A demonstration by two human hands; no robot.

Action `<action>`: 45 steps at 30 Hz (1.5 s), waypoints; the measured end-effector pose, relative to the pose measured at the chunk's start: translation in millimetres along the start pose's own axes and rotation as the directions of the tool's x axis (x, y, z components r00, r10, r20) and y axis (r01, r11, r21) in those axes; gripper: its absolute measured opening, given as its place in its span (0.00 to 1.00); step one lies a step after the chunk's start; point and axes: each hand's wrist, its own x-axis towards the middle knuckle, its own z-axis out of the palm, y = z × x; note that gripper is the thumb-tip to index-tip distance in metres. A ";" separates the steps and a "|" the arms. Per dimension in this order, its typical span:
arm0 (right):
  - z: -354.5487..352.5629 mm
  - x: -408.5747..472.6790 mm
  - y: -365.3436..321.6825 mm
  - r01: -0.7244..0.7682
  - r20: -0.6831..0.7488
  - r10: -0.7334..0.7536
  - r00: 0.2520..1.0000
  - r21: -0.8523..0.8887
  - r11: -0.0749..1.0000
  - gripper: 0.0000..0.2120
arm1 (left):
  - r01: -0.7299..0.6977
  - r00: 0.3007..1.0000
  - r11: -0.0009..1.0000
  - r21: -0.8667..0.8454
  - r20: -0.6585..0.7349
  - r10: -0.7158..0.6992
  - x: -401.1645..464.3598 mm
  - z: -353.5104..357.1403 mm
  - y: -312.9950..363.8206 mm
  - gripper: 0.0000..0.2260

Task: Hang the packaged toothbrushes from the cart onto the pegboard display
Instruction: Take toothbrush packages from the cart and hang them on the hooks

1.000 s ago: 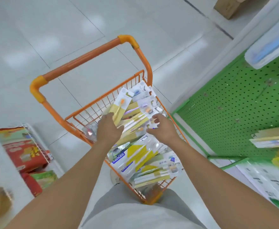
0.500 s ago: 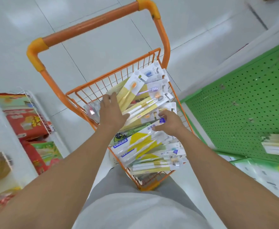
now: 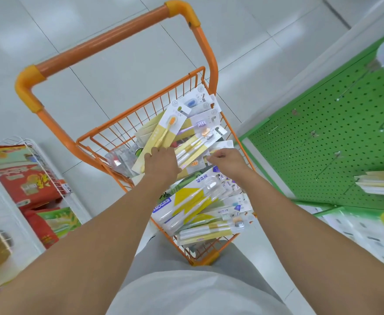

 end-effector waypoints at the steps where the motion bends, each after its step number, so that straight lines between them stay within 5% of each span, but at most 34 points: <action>1: 3.0 2.2 -4.1 -0.033 -0.035 0.034 0.999 0.036 0.999 0.19 | 0.000 0.999 1.000 -0.027 0.034 0.001 1.1 2.5 -2.5 0.24; 6: 7.6 17.4 -16.8 -0.153 -0.141 0.180 0.974 0.181 0.972 0.23 | -0.074 0.992 0.961 -0.267 0.075 0.097 -4.5 8.1 -15.5 0.25; 14: 10.1 7.9 -49.2 0.079 -0.244 -0.009 0.970 0.280 0.957 0.12 | -0.070 0.996 0.738 -0.671 -0.088 0.015 -46.0 -29.4 -54.5 0.18; 19: 37.9 0.7 -86.1 0.019 -0.141 0.021 0.990 0.281 0.960 0.17 | 0.019 0.960 0.396 -0.918 -0.093 -0.263 -72.7 -53.7 -104.6 0.19; 23: 83.0 4.4 -95.8 -0.158 0.003 0.165 0.986 0.305 0.939 0.14 | 0.025 0.952 0.087 -0.996 -0.003 -0.305 -74.8 -48.2 -114.5 0.20; 25: 96.8 7.6 -97.3 -0.224 0.011 0.235 0.972 0.348 0.910 0.16 | 0.023 0.948 0.020 -1.000 0.016 -0.318 -75.5 -40.6 -112.1 0.19; 27: 104.2 12.9 -93.0 -0.175 -0.066 0.188 0.980 0.166 0.971 0.18 | 0.022 0.942 0.021 -1.000 0.014 -0.334 -76.9 -32.9 -108.3 0.18; 29: 102.3 12.6 -86.6 -0.053 -0.084 0.037 0.996 -0.195 0.979 0.20 | 0.038 0.941 0.016 -0.999 0.031 -0.338 -77.8 -26.0 -106.3 0.17; 34: 75.5 2.9 -58.1 0.144 0.027 -0.162 0.986 -0.614 0.776 0.13 | 0.064 0.951 -0.026 -0.998 0.069 -0.302 -75.9 -18.9 -103.0 0.20; 41: 32.8 -28.6 -60.8 0.437 0.135 -0.485 0.864 -0.680 0.589 0.02 | 0.015 0.959 0.046 -0.999 0.001 -0.283 -75.0 -28.7 -100.3 0.23; 45: -19.3 -71.7 -79.3 0.499 0.126 -0.491 0.862 -0.381 0.778 0.02 | 0.019 0.999 0.121 -0.992 0.014 -0.042 -76.9 -55.8 -85.2 0.18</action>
